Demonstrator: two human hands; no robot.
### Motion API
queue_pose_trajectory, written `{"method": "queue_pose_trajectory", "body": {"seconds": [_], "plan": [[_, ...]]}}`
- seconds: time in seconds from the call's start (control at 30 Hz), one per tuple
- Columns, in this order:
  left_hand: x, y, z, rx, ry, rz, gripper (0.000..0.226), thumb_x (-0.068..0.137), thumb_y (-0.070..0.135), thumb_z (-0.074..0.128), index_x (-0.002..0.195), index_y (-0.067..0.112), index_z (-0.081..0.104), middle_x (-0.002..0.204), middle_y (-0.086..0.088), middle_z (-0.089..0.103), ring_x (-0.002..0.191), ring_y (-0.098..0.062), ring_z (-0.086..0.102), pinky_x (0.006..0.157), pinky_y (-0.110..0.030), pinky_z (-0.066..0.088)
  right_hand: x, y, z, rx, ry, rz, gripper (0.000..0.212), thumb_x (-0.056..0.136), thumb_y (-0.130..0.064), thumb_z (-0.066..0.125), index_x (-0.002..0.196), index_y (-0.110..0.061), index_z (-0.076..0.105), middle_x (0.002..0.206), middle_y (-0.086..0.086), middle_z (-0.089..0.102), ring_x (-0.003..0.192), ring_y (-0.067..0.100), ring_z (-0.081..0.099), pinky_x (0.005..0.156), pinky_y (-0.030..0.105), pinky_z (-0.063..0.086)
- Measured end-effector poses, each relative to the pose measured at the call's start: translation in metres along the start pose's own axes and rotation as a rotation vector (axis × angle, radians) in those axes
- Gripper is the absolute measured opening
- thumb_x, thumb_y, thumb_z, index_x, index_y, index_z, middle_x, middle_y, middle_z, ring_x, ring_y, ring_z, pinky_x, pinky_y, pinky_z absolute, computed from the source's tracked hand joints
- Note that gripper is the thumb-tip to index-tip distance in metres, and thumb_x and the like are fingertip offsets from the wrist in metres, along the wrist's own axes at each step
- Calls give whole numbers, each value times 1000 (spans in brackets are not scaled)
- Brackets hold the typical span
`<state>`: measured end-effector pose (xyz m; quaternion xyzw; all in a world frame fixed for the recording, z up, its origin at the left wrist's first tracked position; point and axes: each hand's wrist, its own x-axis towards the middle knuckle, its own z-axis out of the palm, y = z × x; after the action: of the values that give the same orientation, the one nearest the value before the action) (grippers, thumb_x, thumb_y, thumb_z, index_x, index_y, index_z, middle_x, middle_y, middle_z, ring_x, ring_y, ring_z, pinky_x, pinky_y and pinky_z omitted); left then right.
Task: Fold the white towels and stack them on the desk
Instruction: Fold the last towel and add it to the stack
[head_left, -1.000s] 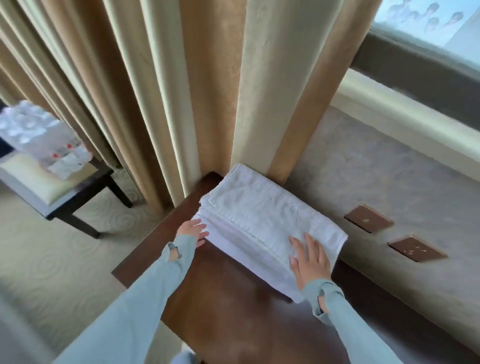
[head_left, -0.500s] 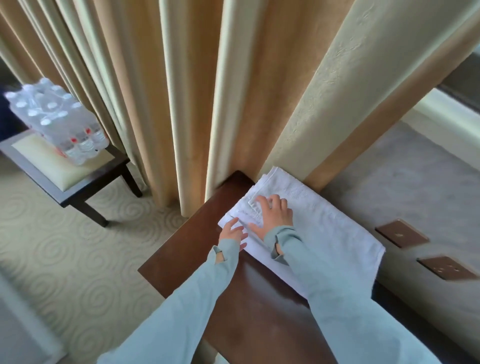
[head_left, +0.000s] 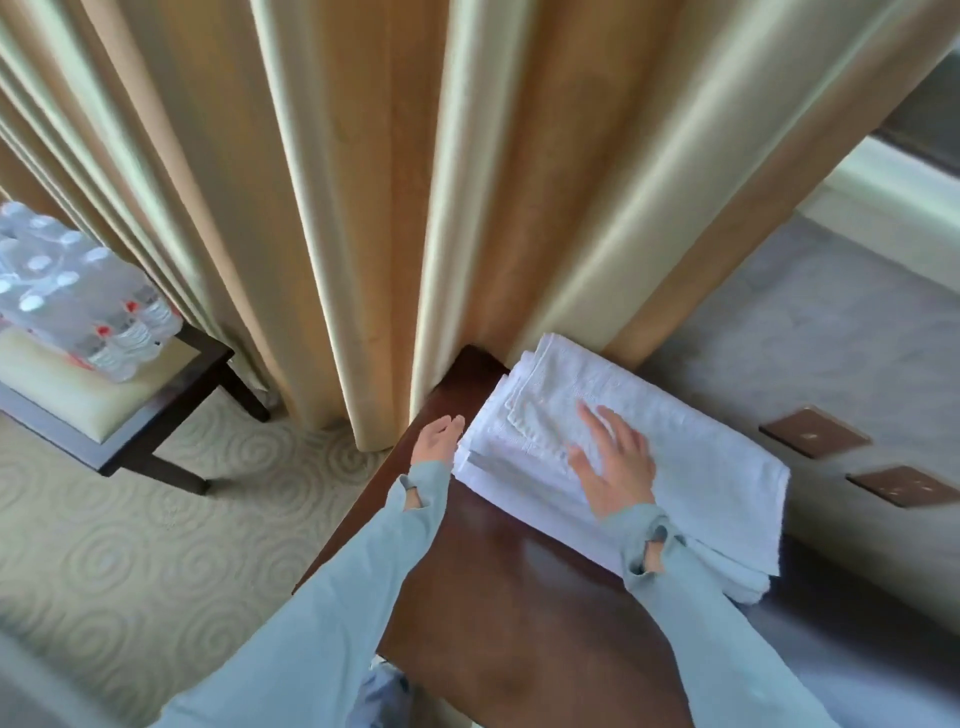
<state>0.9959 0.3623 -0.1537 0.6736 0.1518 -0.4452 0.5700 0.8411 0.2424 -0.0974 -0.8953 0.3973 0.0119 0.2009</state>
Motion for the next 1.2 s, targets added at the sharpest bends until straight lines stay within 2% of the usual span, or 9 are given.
{"method": "queue_pose_trajectory", "body": {"seconds": [0.1, 0.23, 0.4, 0.53, 0.63, 0.77, 0.9, 1.0, 1.2], "plan": [[0, 15, 9, 115, -121, 93, 70, 82, 48, 63, 142, 22, 36, 145, -3, 41, 133, -22, 41, 111, -35, 31, -6, 62, -29, 35, 292, 372, 61, 87, -50, 51, 142, -30, 36, 153, 6, 24, 138, 32, 23, 109, 49, 24], [4, 28, 39, 481, -275, 137, 90, 76, 60, 63, 147, 21, 25, 150, -4, 33, 138, -24, 34, 111, -37, 26, -17, 109, -44, 433, 165, 889, 93, 74, -52, 70, 147, -26, 19, 152, 8, 25, 137, 34, 29, 110, 47, 29], [24, 39, 65, 530, -369, 40, 91, 63, 55, 74, 138, 13, 43, 136, -5, 51, 130, -26, 45, 113, -36, 30, -25, 153, -29, 970, -22, 1086, 126, 36, -71, 78, 140, -14, 36, 133, 7, 52, 120, 31, 51, 108, 42, 36], [58, 35, 60, 553, -340, -99, 116, 29, 74, 78, 132, 26, 52, 132, -3, 56, 121, -27, 53, 109, -40, 37, -27, 168, -32, 1165, -146, 1050, 80, 57, -58, 77, 120, -13, 56, 103, 6, 66, 99, 26, 62, 102, 38, 43], [42, 40, 67, 571, -314, -89, 99, 50, 70, 75, 135, 25, 48, 138, -4, 51, 124, -24, 50, 110, -38, 35, -26, 176, -28, 1241, -121, 1017, 103, 33, -68, 80, 119, -15, 58, 108, 6, 66, 101, 26, 63, 103, 39, 43], [41, 38, 71, 650, -340, -1, 97, 61, 67, 68, 142, 23, 37, 147, -3, 40, 119, -20, 49, 94, -29, 38, -27, 183, -21, 1292, -65, 942, 93, 50, -67, 73, 124, -15, 52, 110, 5, 64, 104, 25, 60, 105, 40, 40], [34, 41, 73, 623, -416, -13, 82, 55, 68, 72, 113, 12, 61, 85, -5, 75, 76, -20, 68, 71, -25, 50, -25, 189, -12, 1075, 55, 876, 90, 61, -69, 67, 129, -15, 46, 120, 4, 57, 110, 26, 55, 102, 39, 40], [39, 38, 67, 561, -431, 12, 55, 72, 56, 66, 106, 13, 63, 83, -5, 73, 78, -18, 64, 83, -29, 48, -27, 192, -9, 1264, -9, 804, 87, 67, -61, 67, 139, -23, 35, 122, -1, 55, 110, 22, 54, 100, 35, 39], [35, 28, 66, 659, -316, 72, 15, 95, 19, 46, 96, 6, 52, 58, -6, 58, 48, -12, 58, 38, -14, 43, -8, 197, -23, 1269, -30, 663, 107, 47, -63, 78, 138, -20, 40, 125, 2, 58, 111, 19, 57, 105, 36, 39]]}}
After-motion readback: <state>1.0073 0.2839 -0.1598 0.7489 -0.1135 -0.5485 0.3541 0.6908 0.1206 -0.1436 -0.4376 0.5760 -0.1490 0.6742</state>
